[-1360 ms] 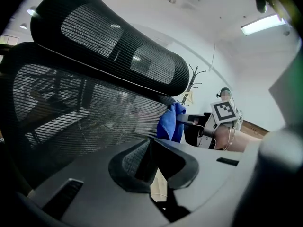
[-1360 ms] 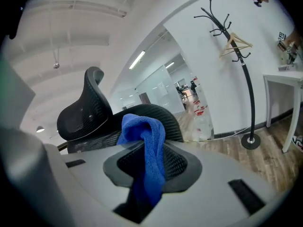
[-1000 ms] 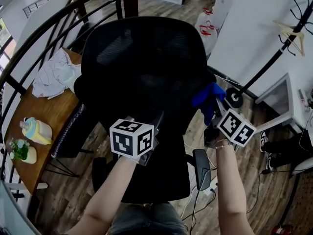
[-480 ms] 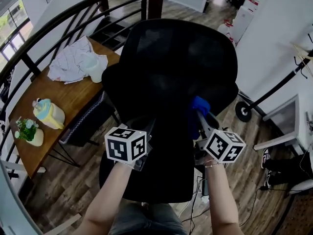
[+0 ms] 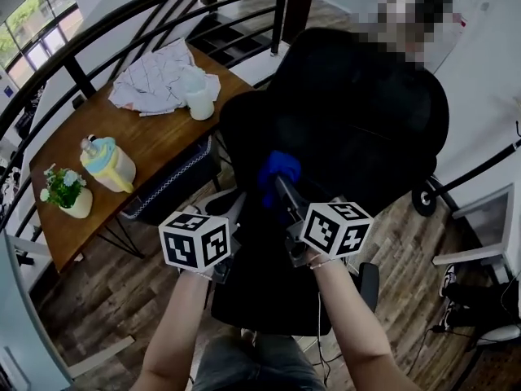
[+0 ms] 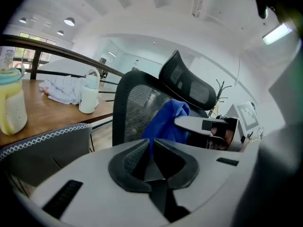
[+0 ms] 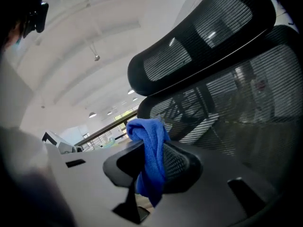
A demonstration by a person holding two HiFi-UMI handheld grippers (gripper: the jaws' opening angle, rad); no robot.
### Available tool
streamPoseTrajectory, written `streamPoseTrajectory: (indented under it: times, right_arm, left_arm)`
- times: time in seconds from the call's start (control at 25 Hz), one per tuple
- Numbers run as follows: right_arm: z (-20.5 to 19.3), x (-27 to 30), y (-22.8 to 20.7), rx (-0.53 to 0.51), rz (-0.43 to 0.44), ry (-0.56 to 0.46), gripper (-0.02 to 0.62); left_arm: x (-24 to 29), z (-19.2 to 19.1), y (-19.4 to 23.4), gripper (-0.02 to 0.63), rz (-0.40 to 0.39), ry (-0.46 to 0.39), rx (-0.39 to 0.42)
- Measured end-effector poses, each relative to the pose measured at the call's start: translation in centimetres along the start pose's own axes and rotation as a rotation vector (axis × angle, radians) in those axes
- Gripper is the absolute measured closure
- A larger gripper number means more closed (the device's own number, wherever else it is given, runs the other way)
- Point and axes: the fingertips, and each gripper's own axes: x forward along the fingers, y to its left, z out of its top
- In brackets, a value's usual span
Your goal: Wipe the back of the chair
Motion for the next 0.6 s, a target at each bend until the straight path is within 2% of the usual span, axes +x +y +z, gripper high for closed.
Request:
streamPoseTrajectory:
  times: [0.24, 0.4, 0.6]
  right_arm:
    - [-2.6, 5.5, 2.4, 0.013, 0.059, 0.066, 0.495]
    - [-4.3, 7.2, 1.0, 0.018, 0.034, 0.105, 0.495]
    - [-4.3, 7.0, -2.0, 0.052, -0.027, 0.097, 0.495]
  left_arm:
    - [-1.8, -0.3, 3.6, 0.571, 0.076, -0.006, -0.042]
    - [-2.0, -1.4, 4.8, 0.571, 0.099, 0.021, -0.035]
    - [-1.6, -1.9, 5.2, 0.571, 0.129, 0.033, -0.024]
